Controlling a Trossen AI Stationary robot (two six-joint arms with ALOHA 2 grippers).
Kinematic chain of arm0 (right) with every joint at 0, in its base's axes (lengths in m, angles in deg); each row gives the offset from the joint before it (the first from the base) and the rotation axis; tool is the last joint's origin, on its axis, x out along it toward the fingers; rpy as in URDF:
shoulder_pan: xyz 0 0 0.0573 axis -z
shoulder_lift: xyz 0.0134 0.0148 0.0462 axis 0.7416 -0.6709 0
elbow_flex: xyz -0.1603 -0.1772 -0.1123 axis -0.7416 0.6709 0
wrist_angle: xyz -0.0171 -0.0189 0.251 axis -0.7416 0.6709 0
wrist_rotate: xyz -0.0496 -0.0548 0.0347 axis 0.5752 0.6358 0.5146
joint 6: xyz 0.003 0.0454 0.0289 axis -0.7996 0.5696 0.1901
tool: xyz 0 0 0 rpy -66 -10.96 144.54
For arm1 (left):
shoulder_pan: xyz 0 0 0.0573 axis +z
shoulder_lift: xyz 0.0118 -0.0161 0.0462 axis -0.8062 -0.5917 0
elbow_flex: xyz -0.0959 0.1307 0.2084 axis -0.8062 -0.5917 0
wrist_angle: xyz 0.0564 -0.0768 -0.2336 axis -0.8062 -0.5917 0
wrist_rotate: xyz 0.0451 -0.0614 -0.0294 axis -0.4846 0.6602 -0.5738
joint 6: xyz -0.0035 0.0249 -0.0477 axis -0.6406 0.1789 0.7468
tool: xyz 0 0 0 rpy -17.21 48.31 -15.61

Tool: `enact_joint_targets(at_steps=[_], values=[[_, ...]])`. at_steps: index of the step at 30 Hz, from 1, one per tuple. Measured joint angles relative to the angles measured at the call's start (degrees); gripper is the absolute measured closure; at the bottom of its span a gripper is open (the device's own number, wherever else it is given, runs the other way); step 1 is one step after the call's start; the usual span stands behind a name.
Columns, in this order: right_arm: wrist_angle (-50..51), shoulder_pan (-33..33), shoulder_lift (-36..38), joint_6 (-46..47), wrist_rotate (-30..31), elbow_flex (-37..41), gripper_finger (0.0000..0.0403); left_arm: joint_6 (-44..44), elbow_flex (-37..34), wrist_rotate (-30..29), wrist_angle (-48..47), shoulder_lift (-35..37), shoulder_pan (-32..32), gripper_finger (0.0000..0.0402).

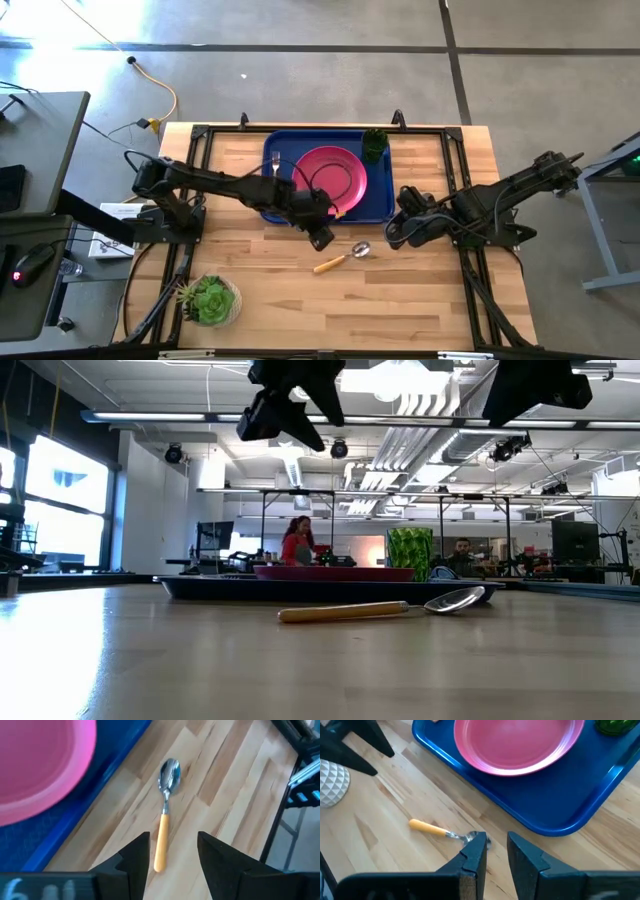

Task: Pick and place plate/cup/fork/spoon on tray
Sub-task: Put the yellow spoon between the fork and plate on the blue serving tray

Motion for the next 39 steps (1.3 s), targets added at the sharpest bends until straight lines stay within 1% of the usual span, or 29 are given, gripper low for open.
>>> enact_joint_targets(at_steps=[6,15,24,39], values=[[0.76,0.00,0.00,-1.19,-1.29,0.00,0.0336,0.01,0.00,-0.47,1.35,-4.31,-2.49,0.0249],[1.12,0.00,0.00,-1.82,-1.34,0.00,0.0336,0.47,-0.01,-0.08,2.22,-10.82,-4.91,0.0249],[1.84,0.00,-0.02,-1.30,-1.35,0.00,0.0336,0.45,-0.02,0.94,7.40,-15.70,-6.98,0.0247],[2.03,0.00,0.00,-1.19,-0.88,0.00,0.0336,-0.51,0.12,0.06,12.40,-19.00,-7.32,0.0247]])
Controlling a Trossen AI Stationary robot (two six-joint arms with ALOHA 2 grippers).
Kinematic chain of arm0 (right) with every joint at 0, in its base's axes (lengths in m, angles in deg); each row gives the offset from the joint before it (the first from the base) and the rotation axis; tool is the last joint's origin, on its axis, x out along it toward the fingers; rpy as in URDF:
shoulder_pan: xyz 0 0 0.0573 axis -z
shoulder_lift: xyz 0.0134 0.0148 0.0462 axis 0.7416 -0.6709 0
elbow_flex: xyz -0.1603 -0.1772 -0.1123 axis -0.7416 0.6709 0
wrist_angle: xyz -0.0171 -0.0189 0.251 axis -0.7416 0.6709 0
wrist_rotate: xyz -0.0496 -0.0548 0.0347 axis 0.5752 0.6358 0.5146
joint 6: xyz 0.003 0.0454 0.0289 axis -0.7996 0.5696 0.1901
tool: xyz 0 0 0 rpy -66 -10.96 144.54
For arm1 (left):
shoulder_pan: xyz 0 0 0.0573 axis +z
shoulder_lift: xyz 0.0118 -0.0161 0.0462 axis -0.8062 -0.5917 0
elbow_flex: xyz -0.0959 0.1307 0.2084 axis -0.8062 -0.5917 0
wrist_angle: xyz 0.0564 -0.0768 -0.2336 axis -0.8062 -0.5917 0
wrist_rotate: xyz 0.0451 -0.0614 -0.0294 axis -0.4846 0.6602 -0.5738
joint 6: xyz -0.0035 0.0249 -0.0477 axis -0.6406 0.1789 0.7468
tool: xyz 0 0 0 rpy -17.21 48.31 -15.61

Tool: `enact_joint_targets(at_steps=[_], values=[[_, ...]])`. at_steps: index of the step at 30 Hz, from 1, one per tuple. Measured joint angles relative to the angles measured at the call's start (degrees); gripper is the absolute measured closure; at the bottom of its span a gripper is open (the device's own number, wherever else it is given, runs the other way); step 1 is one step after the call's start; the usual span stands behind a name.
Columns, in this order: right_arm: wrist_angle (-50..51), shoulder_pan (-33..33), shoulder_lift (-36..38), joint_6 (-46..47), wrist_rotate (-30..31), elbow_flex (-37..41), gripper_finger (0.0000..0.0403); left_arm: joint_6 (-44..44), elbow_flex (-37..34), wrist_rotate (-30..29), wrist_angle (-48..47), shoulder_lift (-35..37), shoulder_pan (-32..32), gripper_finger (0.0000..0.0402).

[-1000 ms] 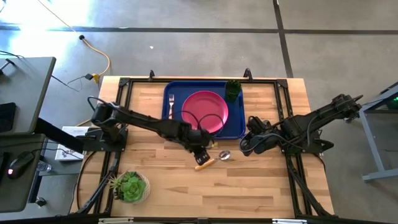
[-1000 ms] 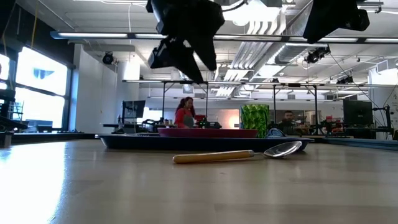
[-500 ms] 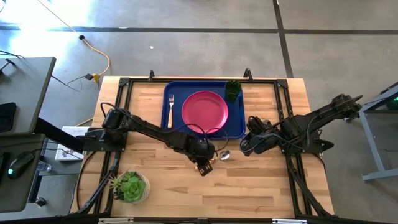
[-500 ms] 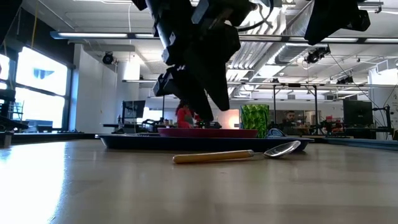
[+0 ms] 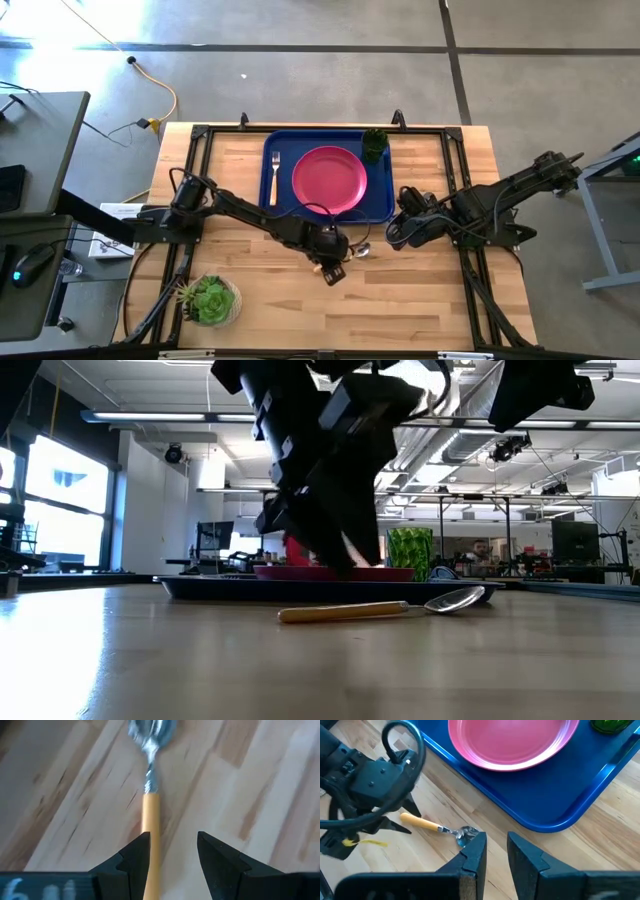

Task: Pick and place plate/cup/fork/spoon on tray
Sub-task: Put the yellow spoon between the fork and plate on the blue serving tray

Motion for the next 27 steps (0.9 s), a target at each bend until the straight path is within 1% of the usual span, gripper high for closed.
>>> enact_joint_targets(at_steps=[6,8,10,16,21,27], values=[[-0.06,0.00,0.00,0.02,0.00,0.00,0.0336,-0.06,-0.19,-0.12,-0.88,-1.36,-0.06,0.0247],[-0.09,0.00,-0.02,0.01,-0.01,0.00,0.0336,-0.07,-0.03,-1.56,0.53,-2.09,-0.04,0.0247],[-0.09,0.00,0.00,0.02,0.00,0.00,0.0336,-0.11,-0.16,-3.37,-0.45,-2.30,-0.04,0.0247],[-0.12,0.00,-0.02,0.02,-0.02,0.00,0.0336,-0.12,-0.17,-3.21,-0.37,-2.91,-0.14,0.0247],[-0.13,0.00,0.00,0.02,0.00,0.00,0.0336,-2.36,-0.07,-3.23,0.13,-3.33,-0.72,0.0247],[-0.12,0.00,-0.01,0.02,0.01,0.00,0.0336,-2.71,0.07,-3.56,0.15,-4.66,-1.03,0.0248]])
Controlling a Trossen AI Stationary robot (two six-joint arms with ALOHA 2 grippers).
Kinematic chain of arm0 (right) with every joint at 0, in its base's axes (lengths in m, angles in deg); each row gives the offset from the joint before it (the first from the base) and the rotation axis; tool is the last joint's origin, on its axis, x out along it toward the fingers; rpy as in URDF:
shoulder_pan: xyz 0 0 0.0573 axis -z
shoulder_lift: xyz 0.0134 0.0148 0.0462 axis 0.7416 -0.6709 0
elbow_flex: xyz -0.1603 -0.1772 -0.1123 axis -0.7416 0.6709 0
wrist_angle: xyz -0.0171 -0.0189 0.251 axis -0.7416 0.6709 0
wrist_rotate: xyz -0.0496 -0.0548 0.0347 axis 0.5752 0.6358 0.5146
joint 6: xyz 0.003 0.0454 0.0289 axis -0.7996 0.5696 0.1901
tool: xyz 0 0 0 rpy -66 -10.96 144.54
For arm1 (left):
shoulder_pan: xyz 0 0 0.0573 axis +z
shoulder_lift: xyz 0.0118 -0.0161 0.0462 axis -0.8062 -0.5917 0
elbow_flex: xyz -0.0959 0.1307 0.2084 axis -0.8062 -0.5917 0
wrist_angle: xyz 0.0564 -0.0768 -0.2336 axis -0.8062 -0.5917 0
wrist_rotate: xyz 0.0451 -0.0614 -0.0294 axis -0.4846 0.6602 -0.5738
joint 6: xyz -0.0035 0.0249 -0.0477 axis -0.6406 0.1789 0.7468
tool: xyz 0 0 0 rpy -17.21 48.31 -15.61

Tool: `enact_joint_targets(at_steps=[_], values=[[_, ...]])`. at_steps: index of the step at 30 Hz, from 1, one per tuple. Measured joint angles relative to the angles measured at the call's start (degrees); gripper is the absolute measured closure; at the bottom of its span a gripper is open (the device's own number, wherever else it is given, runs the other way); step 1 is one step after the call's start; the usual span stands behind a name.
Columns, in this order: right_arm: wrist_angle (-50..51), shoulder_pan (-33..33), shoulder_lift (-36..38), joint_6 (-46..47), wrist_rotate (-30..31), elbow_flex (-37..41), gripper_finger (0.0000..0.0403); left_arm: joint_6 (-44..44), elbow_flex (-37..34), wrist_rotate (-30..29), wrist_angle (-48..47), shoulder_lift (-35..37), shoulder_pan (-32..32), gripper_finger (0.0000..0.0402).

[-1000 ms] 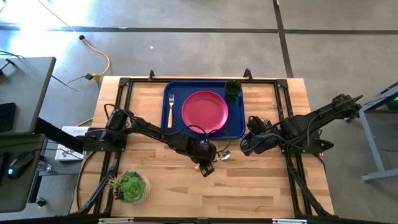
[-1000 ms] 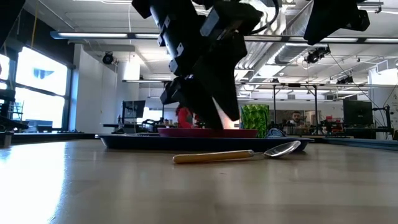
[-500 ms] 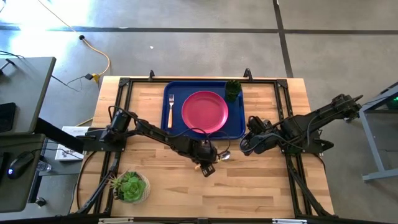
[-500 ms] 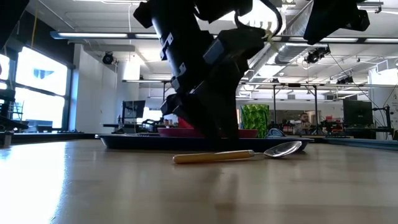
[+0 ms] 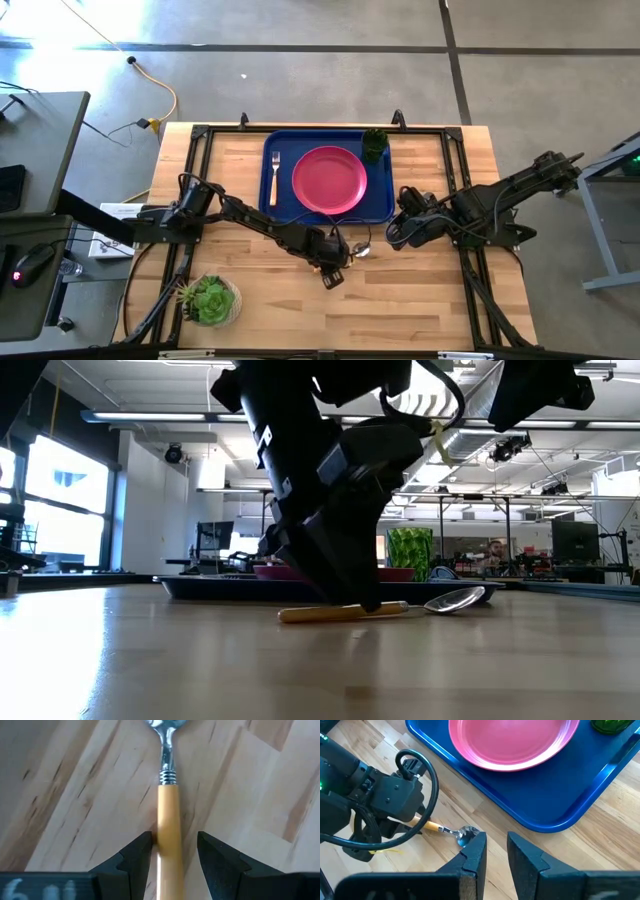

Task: Pick and place plate/cup/fork/spoon on tray
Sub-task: Put the yellow spoon between the fork and plate on the blue serving tray

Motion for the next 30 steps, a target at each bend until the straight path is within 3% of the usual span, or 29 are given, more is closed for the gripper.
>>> enact_joint_targets(at_steps=[8,16,21,30], values=[[0.00,0.00,-0.01,0.00,-0.01,0.00,0.0336,0.02,0.09,-5.07,-1.57,-0.62,-0.23,0.0255],[0.00,0.00,0.01,0.00,-0.01,0.00,0.0336,-5.13,-0.02,-8.15,-2.86,-0.68,-0.14,0.0324],[0.00,0.00,0.01,0.00,-0.01,0.00,0.0336,-7.28,-0.09,-7.84,-2.18,-0.65,-0.11,0.0352],[0.00,0.00,-0.01,0.00,-0.01,0.00,0.0336,-4.52,-0.18,-6.30,-1.07,-0.43,-0.24,0.0353]])
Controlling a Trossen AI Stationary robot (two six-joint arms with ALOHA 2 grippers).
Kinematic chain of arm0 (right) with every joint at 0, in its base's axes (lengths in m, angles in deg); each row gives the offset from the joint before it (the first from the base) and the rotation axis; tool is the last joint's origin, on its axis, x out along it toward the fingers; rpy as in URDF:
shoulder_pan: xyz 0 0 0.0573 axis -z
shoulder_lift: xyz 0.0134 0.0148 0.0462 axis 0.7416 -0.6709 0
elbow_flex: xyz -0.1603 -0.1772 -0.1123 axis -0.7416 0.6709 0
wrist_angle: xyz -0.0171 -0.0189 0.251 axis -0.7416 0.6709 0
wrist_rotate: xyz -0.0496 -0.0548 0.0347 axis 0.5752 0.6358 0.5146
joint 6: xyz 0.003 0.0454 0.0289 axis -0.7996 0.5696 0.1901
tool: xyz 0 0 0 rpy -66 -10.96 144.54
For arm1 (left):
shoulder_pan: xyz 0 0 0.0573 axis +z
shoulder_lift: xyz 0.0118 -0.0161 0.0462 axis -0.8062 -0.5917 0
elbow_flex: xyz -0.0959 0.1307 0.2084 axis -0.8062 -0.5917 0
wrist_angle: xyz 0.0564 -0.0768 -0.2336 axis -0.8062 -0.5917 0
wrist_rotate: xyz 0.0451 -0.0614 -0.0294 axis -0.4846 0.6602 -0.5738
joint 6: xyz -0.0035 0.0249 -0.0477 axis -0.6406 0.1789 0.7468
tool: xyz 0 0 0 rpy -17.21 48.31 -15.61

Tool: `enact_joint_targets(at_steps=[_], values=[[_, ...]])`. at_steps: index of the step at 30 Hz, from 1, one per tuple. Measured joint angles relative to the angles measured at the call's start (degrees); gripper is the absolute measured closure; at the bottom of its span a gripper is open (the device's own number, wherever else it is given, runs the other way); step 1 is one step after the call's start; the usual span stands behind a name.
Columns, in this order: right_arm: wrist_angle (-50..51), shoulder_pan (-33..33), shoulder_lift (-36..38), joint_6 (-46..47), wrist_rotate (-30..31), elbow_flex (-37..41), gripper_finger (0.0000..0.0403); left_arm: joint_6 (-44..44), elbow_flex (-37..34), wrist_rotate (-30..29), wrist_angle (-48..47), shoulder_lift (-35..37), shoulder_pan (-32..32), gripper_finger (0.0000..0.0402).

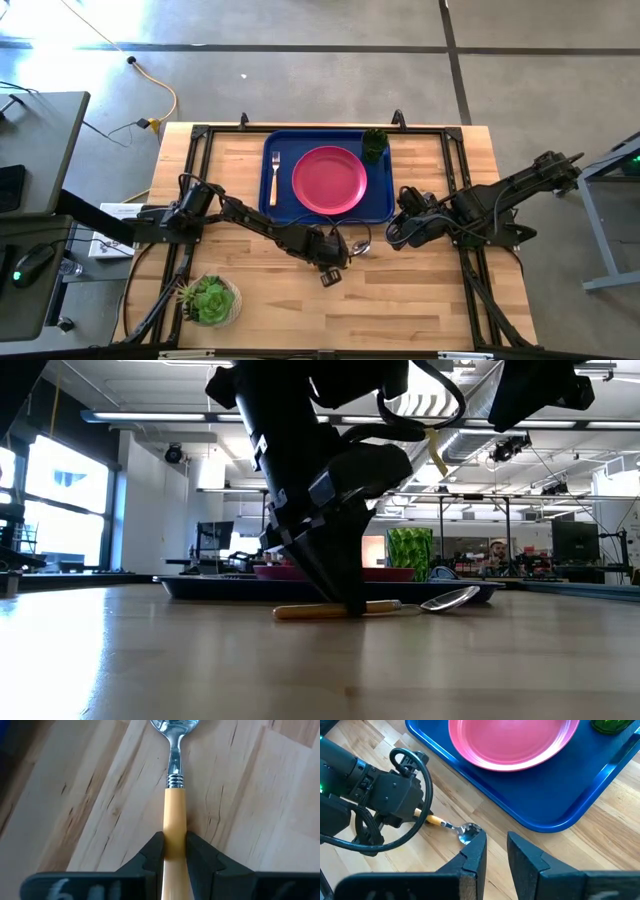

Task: Pick and place plate/cup/fork/spoon on tray
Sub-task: Put the yellow spoon between the fork and plate on the blue serving tray

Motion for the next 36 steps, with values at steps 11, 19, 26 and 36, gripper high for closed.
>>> enact_joint_targets(at_steps=[11,19,26,36], values=[[0.00,0.01,0.01,0.00,0.01,0.00,0.0336,9.31,-0.19,2.02,2.42,1.57,0.08,0.0354],[0.02,0.01,0.00,-0.02,0.00,0.00,0.0336,12.13,-0.15,2.37,4.09,2.44,0.06,0.0354],[0.02,0.01,0.00,-0.06,-0.02,0.00,0.0336,16.36,-0.13,2.35,4.29,2.44,0.05,0.0354],[0.07,0.02,0.00,-0.66,-0.46,0.00,0.0336,20.73,-0.07,2.30,2.92,3.50,0.90,0.0354]])
